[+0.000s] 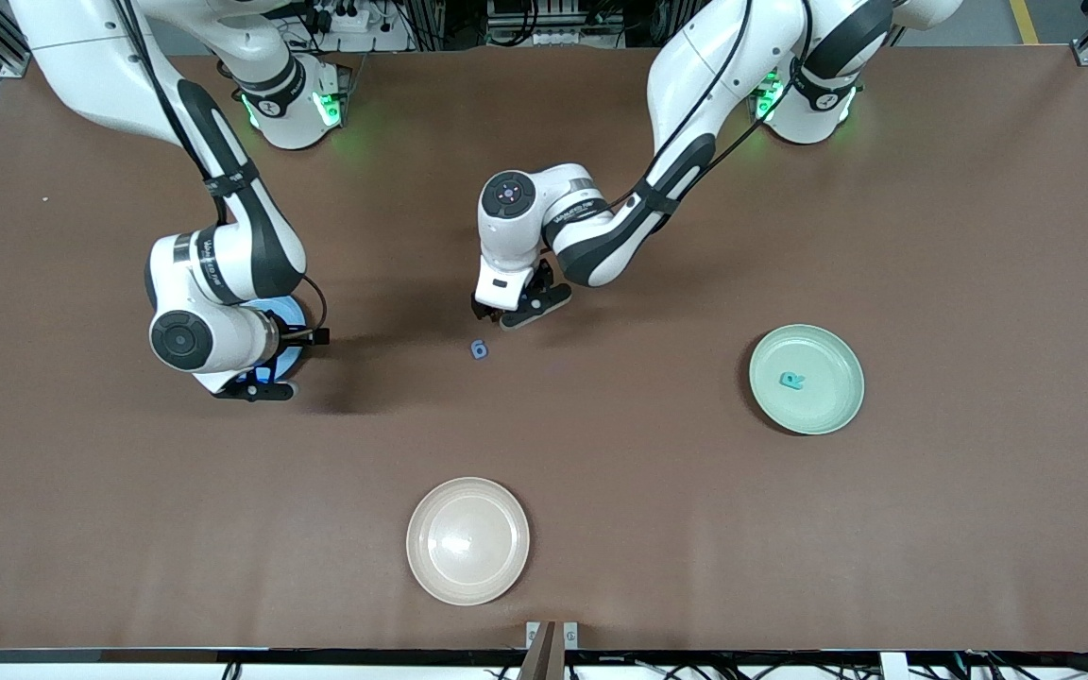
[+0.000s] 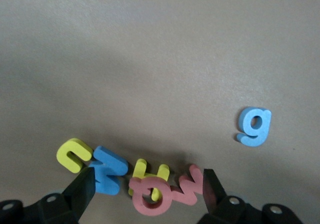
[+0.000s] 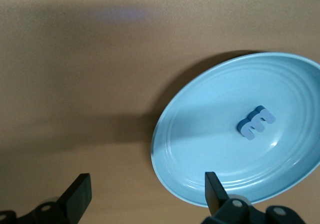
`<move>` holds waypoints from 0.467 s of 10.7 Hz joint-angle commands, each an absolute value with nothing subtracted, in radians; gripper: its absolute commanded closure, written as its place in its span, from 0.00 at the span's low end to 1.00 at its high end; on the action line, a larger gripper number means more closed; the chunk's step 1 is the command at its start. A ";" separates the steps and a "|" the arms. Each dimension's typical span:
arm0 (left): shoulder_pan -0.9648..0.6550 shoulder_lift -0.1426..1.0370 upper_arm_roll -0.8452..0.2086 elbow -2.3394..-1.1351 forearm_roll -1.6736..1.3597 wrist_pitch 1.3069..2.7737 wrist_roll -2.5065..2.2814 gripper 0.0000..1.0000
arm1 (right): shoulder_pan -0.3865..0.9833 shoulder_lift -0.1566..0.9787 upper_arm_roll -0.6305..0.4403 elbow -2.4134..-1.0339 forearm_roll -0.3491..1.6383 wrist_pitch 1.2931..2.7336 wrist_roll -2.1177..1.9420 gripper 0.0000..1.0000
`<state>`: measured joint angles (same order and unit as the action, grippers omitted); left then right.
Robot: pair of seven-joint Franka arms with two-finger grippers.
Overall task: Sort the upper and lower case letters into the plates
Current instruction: 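Release the e in the blue plate while the left gripper lowers to letters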
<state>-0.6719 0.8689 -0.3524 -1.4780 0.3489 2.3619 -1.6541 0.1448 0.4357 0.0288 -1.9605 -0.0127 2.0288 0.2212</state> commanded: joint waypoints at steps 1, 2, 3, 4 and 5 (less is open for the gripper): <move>-0.692 0.897 -0.341 -1.447 0.377 2.364 -1.686 0.05 | 0.149 0.417 0.028 -1.965 0.003 2.016 0.232 0.00; -0.692 0.905 -0.341 -1.445 0.377 2.362 -1.686 0.05 | 0.150 0.417 0.028 -1.965 0.003 2.016 0.232 0.00; -0.692 0.905 -0.341 -1.445 0.376 2.362 -1.686 0.05 | 0.150 0.417 0.028 -1.965 0.003 2.016 0.232 0.00; -0.692 0.905 -0.341 -1.445 0.376 2.362 -1.686 0.05 | 0.150 0.417 0.028 -1.965 0.003 2.017 0.232 0.00; -0.692 0.907 -0.341 -1.445 0.376 2.362 -1.686 0.05 | 0.150 0.417 0.028 -1.965 0.003 2.017 0.233 0.00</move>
<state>-0.6798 0.8924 -0.3486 -1.4681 0.3489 2.3619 -1.6541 0.1450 0.4357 0.0289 -1.9605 -0.0127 2.0287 0.2223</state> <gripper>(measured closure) 0.053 0.000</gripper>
